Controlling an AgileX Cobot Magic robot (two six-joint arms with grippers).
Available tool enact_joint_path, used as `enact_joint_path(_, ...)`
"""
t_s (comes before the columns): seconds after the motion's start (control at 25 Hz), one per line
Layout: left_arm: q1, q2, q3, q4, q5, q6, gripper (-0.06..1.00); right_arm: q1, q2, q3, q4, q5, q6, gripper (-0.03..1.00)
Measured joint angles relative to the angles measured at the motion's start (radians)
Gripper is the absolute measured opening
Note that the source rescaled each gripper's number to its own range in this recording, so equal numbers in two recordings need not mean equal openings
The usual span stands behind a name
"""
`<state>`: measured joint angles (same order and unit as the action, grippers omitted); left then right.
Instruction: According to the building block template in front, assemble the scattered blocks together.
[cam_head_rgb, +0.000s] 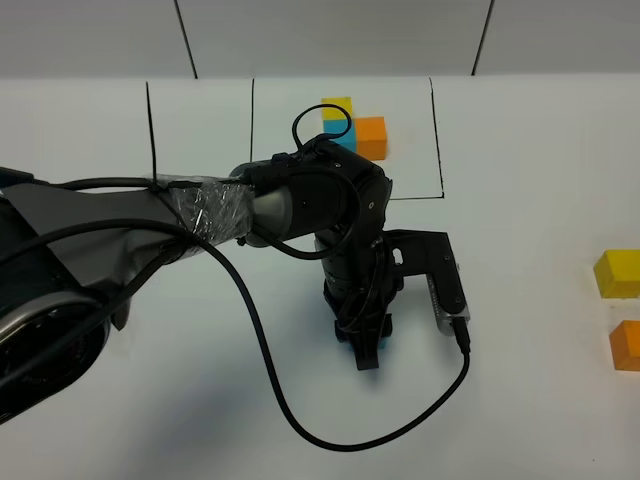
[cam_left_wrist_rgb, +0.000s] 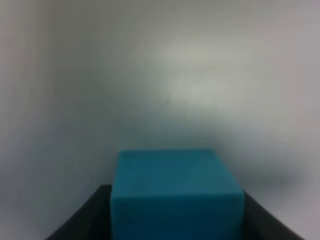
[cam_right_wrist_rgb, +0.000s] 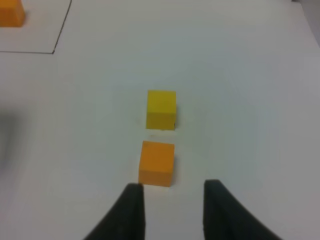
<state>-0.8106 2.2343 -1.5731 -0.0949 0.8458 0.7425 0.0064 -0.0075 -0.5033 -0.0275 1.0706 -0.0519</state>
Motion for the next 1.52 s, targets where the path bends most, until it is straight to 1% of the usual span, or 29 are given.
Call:
enact_joint_path(0.08, 0.0, 0.009, -0.011, 0.02, 0.023, -0.017, 0.2, 0.0, 0.0, 0.0, 0.0, 0.0, 0.0, 0.0)
enact_joint_path(0.2, 0.0, 0.012, -0.028, 0.039, 0.063, -0.023, 0.45, 0.0, 0.0, 0.0, 0.0, 0.0, 0.0, 0.0)
enact_joint_path(0.36, 0.0, 0.012, -0.052, 0.067, 0.078, -0.029, 0.73, 0.0, 0.0, 0.0, 0.0, 0.0, 0.0, 0.0)
enact_joint_path(0.48, -0.01, 0.007, -0.075, 0.071, 0.08, -0.032, 0.88, 0.0, 0.0, 0.0, 0.0, 0.0, 0.002, 0.0)
enact_joint_path(0.56, -0.021, -0.007, -0.095, 0.071, 0.097, -0.033, 0.95, 0.0, 0.0, 0.0, 0.0, 0.0, 0.002, 0.0)
enact_joint_path(0.68, -0.041, -0.036, -0.144, 0.071, 0.153, -0.06, 0.99, 0.0, 0.0, 0.0, 0.0, 0.0, 0.002, 0.0)
enact_joint_path(0.84, -0.05, -0.087, -0.23, 0.075, 0.251, -0.131, 1.0, 0.0, 0.0, 0.0, 0.0, 0.0, 0.002, 0.0)
enact_joint_path(0.92, -0.05, -0.125, -0.272, 0.095, 0.289, -0.167, 1.0, 0.0, 0.0, 0.0, 0.0, 0.0, 0.002, 0.0)
enact_joint_path(1.04, -0.05, -0.203, -0.337, 0.183, 0.33, -0.208, 1.0, 0.0, 0.0, 0.0, 0.0, 0.0, 0.002, 0.0)
enact_joint_path(1.12, -0.05, -0.267, -0.368, 0.261, 0.346, -0.249, 1.0, 0.0, 0.0, 0.0, 0.0, 0.0, 0.001, 0.0)
enact_joint_path(1.32, -0.05, -0.423, -0.384, 0.422, 0.347, -0.348, 1.0, 0.0, 0.0, 0.0, 0.0, 0.0, 0.002, 0.0)
enact_joint_path(1.44, -0.049, -0.515, -0.384, 0.473, 0.348, -0.431, 1.0, 0.0, 0.0, 0.0, 0.0, 0.0, 0.002, 0.0)
enact_joint_path(1.52, -0.049, -0.57, -0.384, 0.478, 0.348, -0.453, 1.0, 0.0, 0.0, 0.0, 0.0, 0.0, 0.002, 0.0)
